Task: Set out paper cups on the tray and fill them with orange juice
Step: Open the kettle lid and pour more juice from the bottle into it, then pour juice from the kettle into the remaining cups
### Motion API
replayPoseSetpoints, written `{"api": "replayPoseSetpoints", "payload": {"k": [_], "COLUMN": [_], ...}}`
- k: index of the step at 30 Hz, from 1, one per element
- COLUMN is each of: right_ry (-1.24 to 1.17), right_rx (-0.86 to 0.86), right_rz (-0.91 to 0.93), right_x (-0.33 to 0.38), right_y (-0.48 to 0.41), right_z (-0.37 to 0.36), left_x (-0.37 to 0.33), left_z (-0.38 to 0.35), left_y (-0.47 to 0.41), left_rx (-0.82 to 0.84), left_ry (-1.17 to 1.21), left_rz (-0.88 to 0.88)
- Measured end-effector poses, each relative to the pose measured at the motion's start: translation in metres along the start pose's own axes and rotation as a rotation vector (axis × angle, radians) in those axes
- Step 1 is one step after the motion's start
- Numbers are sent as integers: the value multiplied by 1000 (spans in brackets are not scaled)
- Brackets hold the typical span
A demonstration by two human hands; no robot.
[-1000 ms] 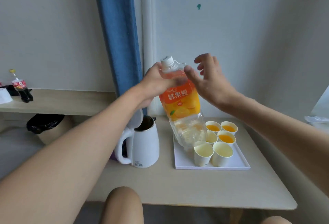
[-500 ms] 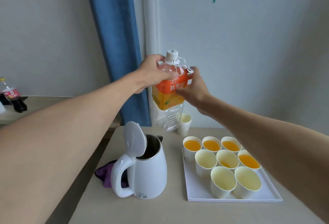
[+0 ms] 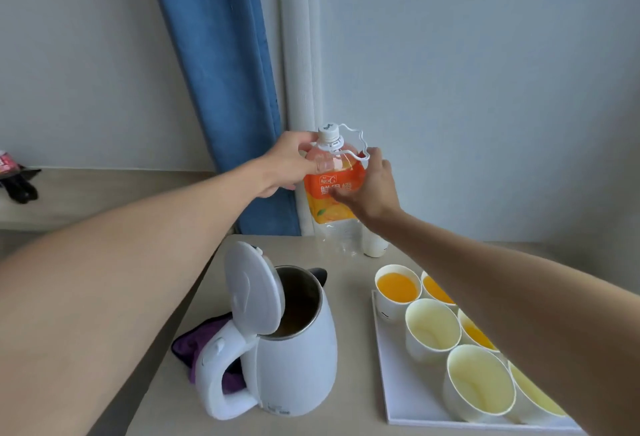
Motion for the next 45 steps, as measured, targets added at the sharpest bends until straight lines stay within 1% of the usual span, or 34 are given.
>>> {"api": "replayPoseSetpoints", "payload": {"k": [4,6,8,12,16,18,20,22,24,26,27,28,30,31,33,34,37,38,40,43,45], "right_ry": [5,15,26,31,74,130,129,47,-115,-318,-393,-418,-321,-255,-201,-197,-160,-140,-123,-168,-186], "right_rx": [18,23,20,7,72,74,64,58,34,43,81,136,219,216,152,112,29,27,56,107,141], "right_rz": [-61,-64,-52,-84,-163,-194,-211,-204,-185,-158,-114,-65,-16,-30,-88,-119,-277,-359,-502,-625,-708], "right_x": [-17,-22,-24,-26,-26,-23,-16,-2,18,40,51,60,65,61,55,52,35,26,9,-7,-14], "right_y": [-1,-1,0,0,10,23,40,62,88,124,143,161,188,194,197,195,190,190,191,194,200], "right_z": [-16,-21,-23,-23,-24,-20,-15,-10,-1,7,8,7,-3,-8,-12,-13,-17,-19,-26,-34,-36], "left_x": [23,32,34,33,37,37,33,28,27,33,39,45,59,66,77,81,93,97,103,109,112], "left_z": [-9,-12,-13,-15,-11,-2,13,30,44,52,54,52,41,34,22,17,12,11,8,0,-5], "left_y": [-12,-17,-21,-22,-12,-2,11,29,56,89,108,127,163,176,195,199,204,206,209,216,219], "left_rx": [2,-10,-16,14,30,-5,-93,-184,-230,-195,-146,-81,58,105,122,96,-63,-102,-119,-93,-96], "left_ry": [11,13,10,16,8,-22,-37,0,85,229,287,336,411,434,382,342,330,325,256,134,99], "left_rz": [7,-1,-19,-18,17,48,75,99,111,125,139,160,221,251,296,321,391,409,430,453,461]}}
Point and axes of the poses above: each hand's wrist, its own y-axis away from the middle knuckle, its own z-axis out of the back of the hand, x = y × z, the point moved 7 cm from there along -y, towards the middle knuckle, and after that the axes turned 1 degree about -x, right-handed, at the moved point
